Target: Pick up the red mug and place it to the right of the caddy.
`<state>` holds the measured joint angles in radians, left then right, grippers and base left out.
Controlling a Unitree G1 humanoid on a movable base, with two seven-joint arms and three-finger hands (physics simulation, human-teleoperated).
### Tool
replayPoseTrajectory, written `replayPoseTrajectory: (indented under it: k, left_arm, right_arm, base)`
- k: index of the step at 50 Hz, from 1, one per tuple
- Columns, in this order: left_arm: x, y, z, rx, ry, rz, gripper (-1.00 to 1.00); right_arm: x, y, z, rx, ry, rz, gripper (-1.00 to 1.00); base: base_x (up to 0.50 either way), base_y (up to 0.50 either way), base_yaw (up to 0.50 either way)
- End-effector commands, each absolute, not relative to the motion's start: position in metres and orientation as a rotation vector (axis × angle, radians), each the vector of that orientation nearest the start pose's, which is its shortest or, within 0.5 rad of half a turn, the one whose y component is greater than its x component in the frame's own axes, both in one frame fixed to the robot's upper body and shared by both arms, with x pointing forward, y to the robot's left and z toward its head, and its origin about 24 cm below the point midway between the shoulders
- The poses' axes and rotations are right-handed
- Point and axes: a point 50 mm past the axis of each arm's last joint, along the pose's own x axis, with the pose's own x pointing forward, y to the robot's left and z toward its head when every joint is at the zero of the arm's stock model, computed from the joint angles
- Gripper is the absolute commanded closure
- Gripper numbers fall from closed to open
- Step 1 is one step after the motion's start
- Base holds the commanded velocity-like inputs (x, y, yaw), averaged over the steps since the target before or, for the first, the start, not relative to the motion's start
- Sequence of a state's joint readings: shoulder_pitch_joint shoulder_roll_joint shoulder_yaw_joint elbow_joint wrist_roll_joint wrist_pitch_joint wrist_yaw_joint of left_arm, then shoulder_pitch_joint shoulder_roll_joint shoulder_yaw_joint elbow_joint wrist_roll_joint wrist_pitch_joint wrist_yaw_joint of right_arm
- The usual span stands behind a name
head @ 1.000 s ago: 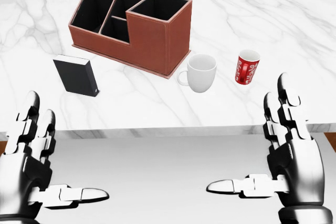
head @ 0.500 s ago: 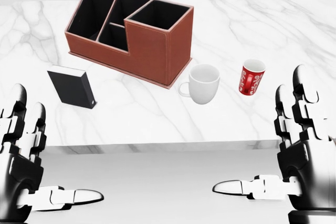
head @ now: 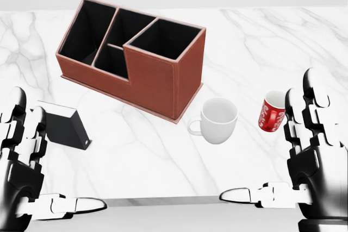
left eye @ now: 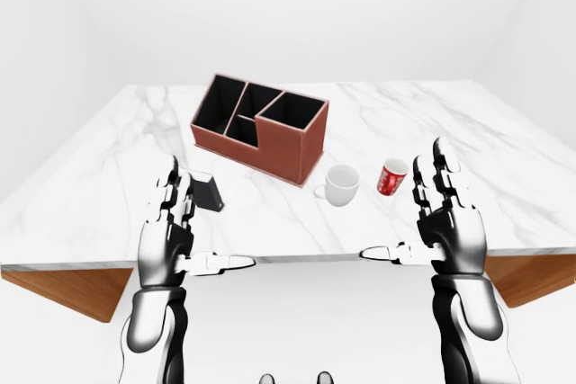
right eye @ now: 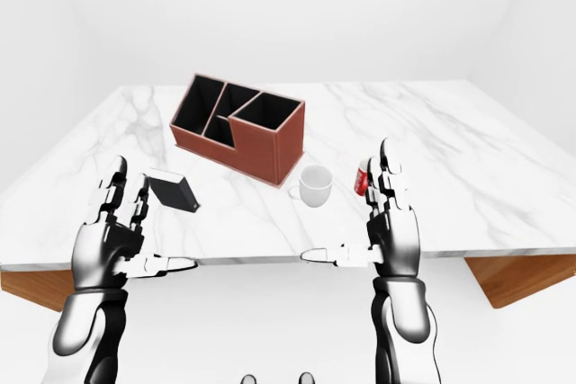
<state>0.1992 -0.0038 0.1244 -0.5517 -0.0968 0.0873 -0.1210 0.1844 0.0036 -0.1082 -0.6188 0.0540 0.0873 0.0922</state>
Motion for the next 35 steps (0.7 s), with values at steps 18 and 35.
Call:
replayPoseTrajectory:
  k: [18, 35]
  left_arm:
    - [0.204, 0.181, 0.097, -0.037, -0.218, 0.029, -1.00]
    - [0.200, 0.182, 0.103, -0.035, -0.232, 0.030, -1.00]
  right_arm:
    - [0.201, -0.177, 0.133, -0.013, -0.345, -0.041, -1.00]
    - [0.201, -0.176, 0.133, -0.023, -0.343, -0.037, -1.00]
  base:
    - [0.43, 0.00, 0.00]
    - [0.43, 0.00, 0.00]
